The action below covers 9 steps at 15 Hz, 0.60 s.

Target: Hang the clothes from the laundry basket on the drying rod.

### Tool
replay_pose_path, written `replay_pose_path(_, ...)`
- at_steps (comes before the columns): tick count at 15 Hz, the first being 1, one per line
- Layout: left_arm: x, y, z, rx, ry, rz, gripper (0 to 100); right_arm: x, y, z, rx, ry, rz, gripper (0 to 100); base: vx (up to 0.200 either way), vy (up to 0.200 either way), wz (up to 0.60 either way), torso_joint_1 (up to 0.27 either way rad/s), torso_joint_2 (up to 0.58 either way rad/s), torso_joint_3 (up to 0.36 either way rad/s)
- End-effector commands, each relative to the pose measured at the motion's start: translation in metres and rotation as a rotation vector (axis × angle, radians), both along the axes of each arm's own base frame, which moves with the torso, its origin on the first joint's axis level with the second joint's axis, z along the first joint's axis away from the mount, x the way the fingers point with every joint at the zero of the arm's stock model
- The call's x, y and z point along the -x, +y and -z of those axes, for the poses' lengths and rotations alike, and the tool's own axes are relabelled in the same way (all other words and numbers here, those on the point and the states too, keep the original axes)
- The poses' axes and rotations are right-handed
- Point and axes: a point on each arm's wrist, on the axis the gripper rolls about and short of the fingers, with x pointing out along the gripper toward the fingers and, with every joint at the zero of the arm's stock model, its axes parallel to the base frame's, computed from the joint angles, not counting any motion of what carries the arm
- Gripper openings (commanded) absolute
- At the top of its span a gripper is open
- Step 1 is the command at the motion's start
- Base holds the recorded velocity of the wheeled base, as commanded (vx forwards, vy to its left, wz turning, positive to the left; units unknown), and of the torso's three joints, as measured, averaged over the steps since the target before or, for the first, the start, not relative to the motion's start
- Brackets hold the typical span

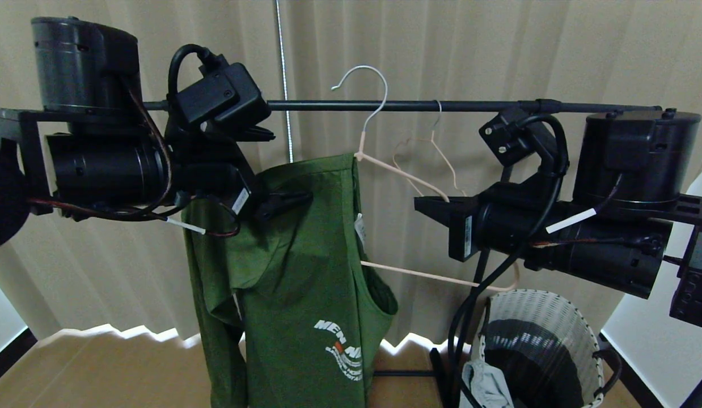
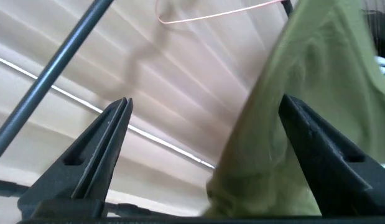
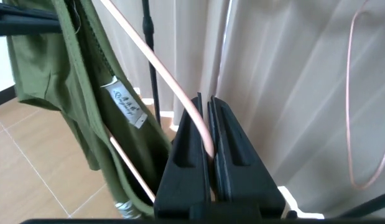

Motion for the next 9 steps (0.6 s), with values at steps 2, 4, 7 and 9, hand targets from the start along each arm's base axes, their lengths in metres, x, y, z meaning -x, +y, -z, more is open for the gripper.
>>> replay_pose_path(2,-0.0050,-0.0010,0.0040,-0.007,0.011,-0.005,100,0.0029,0.0026,-0.0009,-0.003,-0.002,-0.012,0,0.000,0.000,0.00,0.000,0.00,0.000)
replay_pose_path(4,-0.0046,-0.0009,0.0040,-0.007,0.011,-0.005,100,0.0055,0.0023,-0.0032,-0.007,-0.008,-0.017,0,0.000,0.000,0.00,0.000,0.00,0.000)
replay_pose_path(7,-0.0044,-0.0013,0.0043,-0.006,0.011,-0.002,0,0.0068,0.0036,-0.0023,-0.006,-0.005,-0.026,0,0.000,0.000,0.00,0.000,0.00,0.000)
replay_pose_path(9,-0.0043,-0.0013,0.0047,-0.008,0.012,-0.001,0,0.0064,0.0039,-0.0025,-0.007,-0.006,-0.026,0,0.000,0.000,0.00,0.000,0.00,0.000)
